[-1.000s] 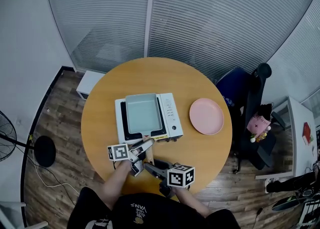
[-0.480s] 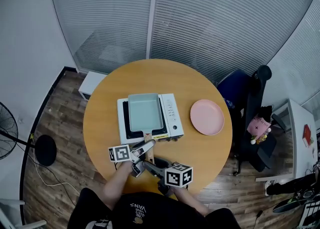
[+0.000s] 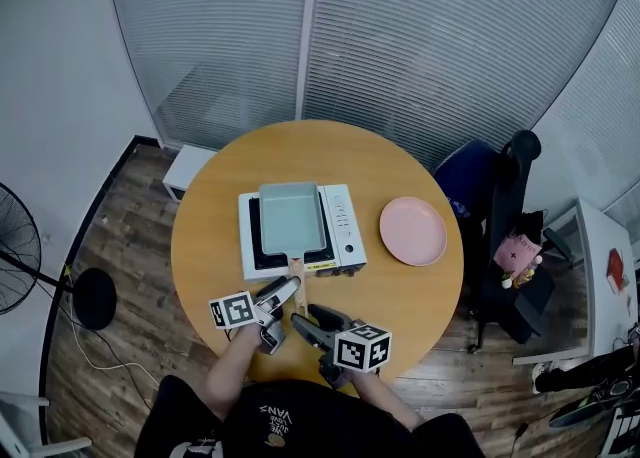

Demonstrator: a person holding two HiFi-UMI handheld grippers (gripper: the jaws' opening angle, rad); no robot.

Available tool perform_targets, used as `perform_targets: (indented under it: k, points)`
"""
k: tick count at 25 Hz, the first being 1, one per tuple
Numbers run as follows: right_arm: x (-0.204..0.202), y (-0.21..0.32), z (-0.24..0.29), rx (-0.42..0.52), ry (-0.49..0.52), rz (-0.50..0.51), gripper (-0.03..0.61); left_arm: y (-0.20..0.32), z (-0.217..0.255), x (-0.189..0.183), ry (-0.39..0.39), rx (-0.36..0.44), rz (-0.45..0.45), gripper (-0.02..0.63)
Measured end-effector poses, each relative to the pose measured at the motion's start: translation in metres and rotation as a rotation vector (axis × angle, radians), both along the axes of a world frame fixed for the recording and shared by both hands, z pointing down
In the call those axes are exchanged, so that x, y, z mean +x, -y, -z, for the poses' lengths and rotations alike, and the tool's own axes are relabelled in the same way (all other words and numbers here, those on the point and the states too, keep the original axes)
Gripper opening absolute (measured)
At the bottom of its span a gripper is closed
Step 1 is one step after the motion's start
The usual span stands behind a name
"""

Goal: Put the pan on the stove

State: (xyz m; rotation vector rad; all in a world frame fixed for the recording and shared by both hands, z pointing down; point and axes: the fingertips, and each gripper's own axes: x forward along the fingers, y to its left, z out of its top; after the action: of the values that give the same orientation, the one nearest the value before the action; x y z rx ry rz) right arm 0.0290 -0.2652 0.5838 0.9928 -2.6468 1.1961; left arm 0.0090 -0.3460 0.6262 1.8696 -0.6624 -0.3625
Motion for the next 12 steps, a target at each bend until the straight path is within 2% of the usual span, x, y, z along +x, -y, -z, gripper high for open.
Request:
perform_targets:
  k: [8, 12]
  points:
    - [0.024, -0.021, 0.010, 0.073, -0.062, -0.063, 0.202, -0.023, 0.021, -0.012, 0.062, 0.071, 0.073, 0.334]
    - [0.039, -0.034, 0.013, 0.102, -0.071, -0.111, 0.124, -0.039, 0.040, -0.018, 0.120, 0.145, 0.098, 0.330]
